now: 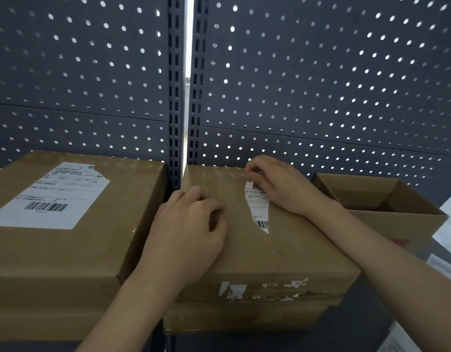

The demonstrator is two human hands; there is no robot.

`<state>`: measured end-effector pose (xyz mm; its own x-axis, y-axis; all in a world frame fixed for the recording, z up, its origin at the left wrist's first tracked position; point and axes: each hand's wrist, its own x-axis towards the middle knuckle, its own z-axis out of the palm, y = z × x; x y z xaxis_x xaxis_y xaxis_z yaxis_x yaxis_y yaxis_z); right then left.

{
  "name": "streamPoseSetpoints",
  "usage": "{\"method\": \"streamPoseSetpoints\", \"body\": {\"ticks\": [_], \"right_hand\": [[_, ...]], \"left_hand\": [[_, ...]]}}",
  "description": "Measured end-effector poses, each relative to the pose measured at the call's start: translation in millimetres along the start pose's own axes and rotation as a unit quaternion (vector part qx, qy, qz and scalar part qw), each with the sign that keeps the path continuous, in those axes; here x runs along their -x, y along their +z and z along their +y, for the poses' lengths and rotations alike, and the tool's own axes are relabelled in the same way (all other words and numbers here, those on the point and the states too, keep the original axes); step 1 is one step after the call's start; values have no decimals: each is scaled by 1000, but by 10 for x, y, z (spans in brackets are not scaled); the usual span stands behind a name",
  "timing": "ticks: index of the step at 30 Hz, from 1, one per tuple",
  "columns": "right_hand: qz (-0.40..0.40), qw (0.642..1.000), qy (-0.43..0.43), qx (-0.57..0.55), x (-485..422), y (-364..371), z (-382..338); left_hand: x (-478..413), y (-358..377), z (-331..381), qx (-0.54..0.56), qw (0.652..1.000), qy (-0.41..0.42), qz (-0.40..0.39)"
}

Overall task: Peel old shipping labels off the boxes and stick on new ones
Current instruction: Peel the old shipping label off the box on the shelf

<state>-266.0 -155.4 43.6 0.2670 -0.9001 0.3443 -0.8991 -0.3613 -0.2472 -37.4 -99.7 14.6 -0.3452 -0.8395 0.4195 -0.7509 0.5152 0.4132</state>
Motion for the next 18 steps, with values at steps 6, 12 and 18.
{"method": "streamPoseSetpoints", "body": {"ticks": [6, 12, 18], "right_hand": [[-19, 999, -20, -24, 18, 31, 86], [34, 997, -31, -66, 44, 27, 76], [142, 971, 8, -194, 179, -112, -25]], "left_hand": [[3, -2, 0, 1, 1000, 2, 3], [2, 4, 1, -4, 1000, 2, 1], [-8, 5, -4, -8, 1000, 4, -1]]}}
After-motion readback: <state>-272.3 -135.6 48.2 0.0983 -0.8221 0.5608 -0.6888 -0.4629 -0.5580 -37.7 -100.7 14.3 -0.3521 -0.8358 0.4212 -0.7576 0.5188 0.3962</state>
